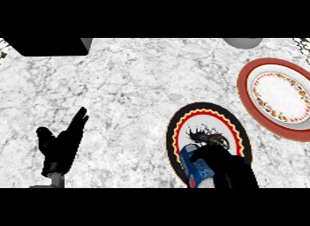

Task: Pick the can from the plate and place it in the plate

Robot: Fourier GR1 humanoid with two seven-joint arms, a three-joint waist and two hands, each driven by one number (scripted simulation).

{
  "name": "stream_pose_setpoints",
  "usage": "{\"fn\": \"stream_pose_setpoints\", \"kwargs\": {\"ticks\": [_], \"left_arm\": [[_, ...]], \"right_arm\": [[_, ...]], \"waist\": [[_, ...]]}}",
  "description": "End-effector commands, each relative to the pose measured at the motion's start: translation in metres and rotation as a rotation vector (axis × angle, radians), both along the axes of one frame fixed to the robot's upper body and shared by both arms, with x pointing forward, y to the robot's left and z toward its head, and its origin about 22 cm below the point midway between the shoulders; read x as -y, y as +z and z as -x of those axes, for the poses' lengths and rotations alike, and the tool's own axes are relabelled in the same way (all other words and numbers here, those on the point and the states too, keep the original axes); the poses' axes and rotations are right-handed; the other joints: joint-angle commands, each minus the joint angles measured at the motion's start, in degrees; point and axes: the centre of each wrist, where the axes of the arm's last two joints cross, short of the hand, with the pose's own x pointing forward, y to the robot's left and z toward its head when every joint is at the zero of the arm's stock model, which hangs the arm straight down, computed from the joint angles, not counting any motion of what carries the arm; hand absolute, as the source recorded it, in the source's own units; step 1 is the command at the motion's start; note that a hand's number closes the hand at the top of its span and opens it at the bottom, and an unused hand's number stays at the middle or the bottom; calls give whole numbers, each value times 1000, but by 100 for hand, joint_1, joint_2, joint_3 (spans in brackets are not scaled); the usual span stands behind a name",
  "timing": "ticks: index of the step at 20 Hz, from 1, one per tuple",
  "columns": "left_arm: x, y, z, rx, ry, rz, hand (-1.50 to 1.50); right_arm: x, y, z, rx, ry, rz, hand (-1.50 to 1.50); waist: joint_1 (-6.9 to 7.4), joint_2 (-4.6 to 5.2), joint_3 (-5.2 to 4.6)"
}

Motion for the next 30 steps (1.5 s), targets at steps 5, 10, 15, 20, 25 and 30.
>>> {"fn": "stream_pose_setpoints", "kwargs": {"ticks": [5, 10, 15, 20, 25, 30], "left_arm": [[0, -5, -4, -54, 4, 2, 0], [6, 1, 4, -41, -27, 4, 0], [18, -7, 5, -49, -21, 10, 0], [20, 3, 0, -66, -21, 6, 0], [11, 1, -16, -58, -28, 21, 0], [20, 21, -6, -47, -21, 17, 0]], "right_arm": [[6, 20, 7, 148, -220, -261, 150], [56, 40, -13, 203, -304, -365, 150], [108, 25, -46, 269, -391, -425, 150], [152, 3, -88, 344, -468, -343, 150], [209, 1, -131, 384, -523, -358, 150], [250, -31, -154, 377, -519, -346, 150]], "waist": [[16, 58, -40], [69, 66, -37], [82, 77, -32], [121, 77, -32], [136, 97, -32], [212, 95, -24]]}}
